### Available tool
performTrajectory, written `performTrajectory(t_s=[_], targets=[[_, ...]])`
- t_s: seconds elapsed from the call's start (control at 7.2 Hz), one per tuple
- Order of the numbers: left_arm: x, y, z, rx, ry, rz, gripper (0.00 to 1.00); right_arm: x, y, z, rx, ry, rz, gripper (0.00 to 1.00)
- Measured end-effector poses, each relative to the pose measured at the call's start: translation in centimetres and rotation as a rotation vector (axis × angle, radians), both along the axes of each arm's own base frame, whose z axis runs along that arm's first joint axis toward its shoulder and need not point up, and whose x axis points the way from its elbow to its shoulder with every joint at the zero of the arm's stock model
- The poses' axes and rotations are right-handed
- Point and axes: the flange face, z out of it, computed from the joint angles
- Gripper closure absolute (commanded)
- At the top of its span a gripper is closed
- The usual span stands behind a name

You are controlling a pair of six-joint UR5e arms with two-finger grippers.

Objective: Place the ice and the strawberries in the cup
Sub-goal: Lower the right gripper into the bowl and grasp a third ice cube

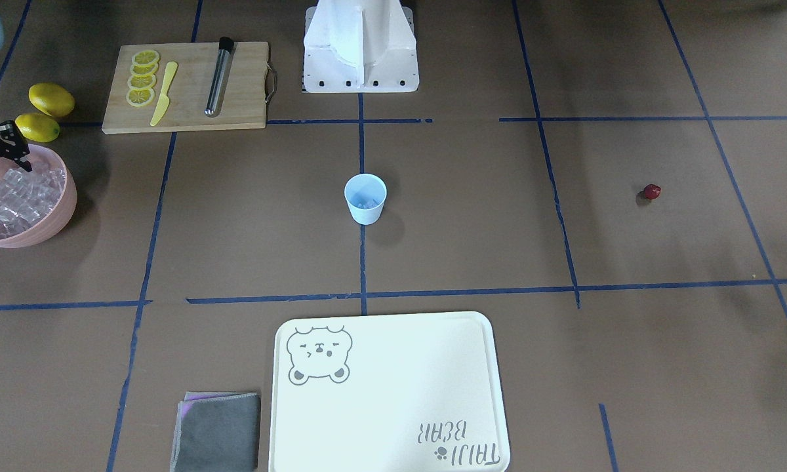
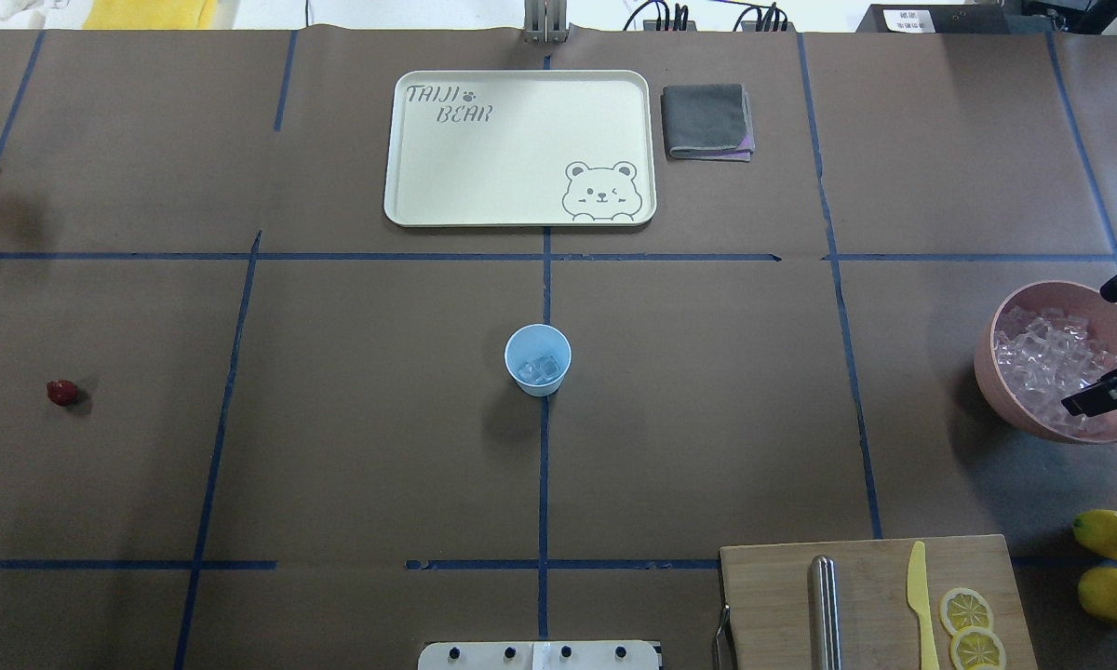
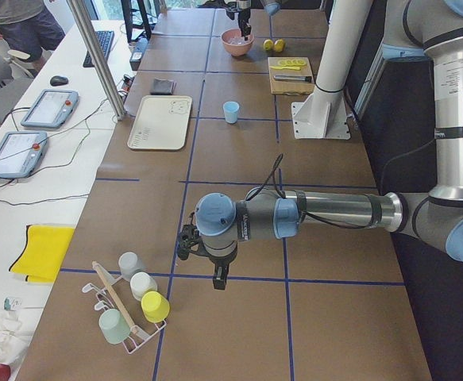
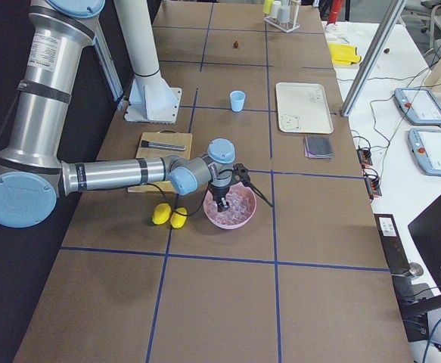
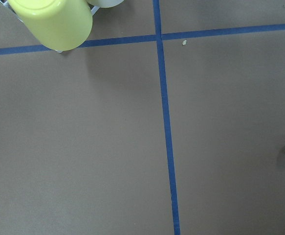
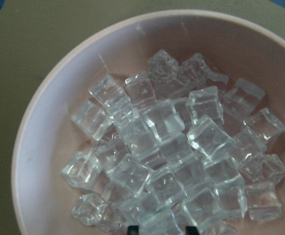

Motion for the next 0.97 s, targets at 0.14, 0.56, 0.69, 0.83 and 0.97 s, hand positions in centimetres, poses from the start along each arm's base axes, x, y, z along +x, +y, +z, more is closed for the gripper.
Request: performTrajectory(t_s=[0.14, 0.56, 0.69, 0.83, 0.97], targets=[[0.0, 0.0, 0.0, 0.000, 0.000, 0.000, 0.00, 0.0, 0.0, -0.1, 0.002, -0.002, -0.001, 0.96], [0.0, 0.0, 0.0, 0.001, 0.001, 0.000, 0.00, 0.3, 0.2, -1.4, 0.018, -0.015, 0.002, 0.96], [0.0, 0.0, 0.0, 0.001, 0.001, 0.000, 0.00, 0.8, 0.3, -2.5, 0.026, -0.022, 0.012, 0.98], [0.0, 0.0, 0.0, 0.001, 0.001, 0.000, 0.00, 1.6, 0.1, -4.0, 0.020, -0.023, 0.037, 0.98], [0.0, 0.0, 0.0, 0.001, 0.001, 0.000, 0.00, 1.9, -0.5, -5.9, 0.000, -0.025, 0.070, 1.00]])
